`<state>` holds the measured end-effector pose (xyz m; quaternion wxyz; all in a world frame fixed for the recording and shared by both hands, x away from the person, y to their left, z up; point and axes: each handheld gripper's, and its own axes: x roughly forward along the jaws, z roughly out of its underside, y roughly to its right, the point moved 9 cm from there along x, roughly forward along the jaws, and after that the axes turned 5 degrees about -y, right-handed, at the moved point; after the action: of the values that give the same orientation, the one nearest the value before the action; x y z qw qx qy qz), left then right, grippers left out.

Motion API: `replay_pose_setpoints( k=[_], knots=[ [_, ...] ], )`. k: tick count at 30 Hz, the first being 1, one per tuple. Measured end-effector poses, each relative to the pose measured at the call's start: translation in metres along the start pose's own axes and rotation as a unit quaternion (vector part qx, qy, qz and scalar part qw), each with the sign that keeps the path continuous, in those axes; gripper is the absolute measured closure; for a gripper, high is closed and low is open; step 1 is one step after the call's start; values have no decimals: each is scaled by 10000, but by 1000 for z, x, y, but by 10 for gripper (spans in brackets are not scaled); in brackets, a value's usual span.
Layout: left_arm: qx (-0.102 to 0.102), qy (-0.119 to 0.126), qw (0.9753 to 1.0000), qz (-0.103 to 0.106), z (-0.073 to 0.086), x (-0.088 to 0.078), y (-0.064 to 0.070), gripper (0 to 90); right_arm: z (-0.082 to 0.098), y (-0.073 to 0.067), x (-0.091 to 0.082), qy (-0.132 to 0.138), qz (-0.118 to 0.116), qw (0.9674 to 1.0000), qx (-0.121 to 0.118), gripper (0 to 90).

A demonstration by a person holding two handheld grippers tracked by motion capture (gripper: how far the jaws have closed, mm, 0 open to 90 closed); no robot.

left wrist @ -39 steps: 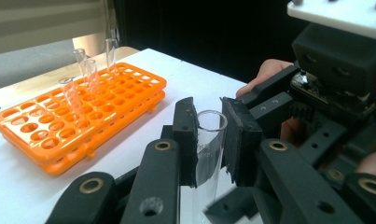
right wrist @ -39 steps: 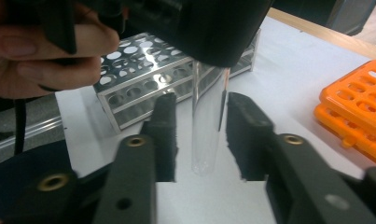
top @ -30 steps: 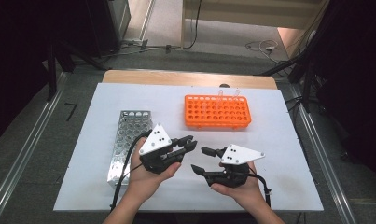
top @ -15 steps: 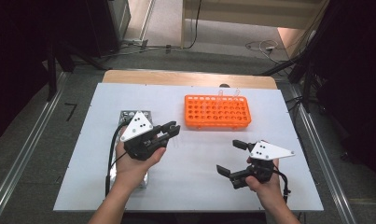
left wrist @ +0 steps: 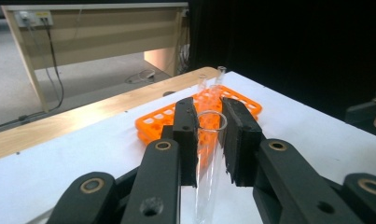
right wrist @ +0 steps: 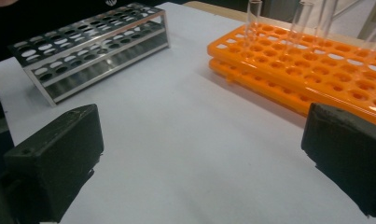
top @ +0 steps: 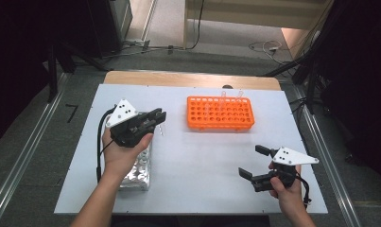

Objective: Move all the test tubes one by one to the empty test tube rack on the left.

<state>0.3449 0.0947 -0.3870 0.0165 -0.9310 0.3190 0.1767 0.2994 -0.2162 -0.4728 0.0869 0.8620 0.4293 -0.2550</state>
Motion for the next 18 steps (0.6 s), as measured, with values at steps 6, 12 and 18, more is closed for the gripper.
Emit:
replay_pose_setpoints(
  k=[6,12,18],
  knots=[
    [-120,31,9995,-278,-1,5,-24,761,0,8,-4,80,42,9999,64,0],
    [-162,50,9983,-565,-1,10,-47,761,2,13,-5,83,94,9998,128,0],
    [-250,71,9963,-815,4,16,-68,761,3,16,-6,87,135,9998,152,0]
  ],
)
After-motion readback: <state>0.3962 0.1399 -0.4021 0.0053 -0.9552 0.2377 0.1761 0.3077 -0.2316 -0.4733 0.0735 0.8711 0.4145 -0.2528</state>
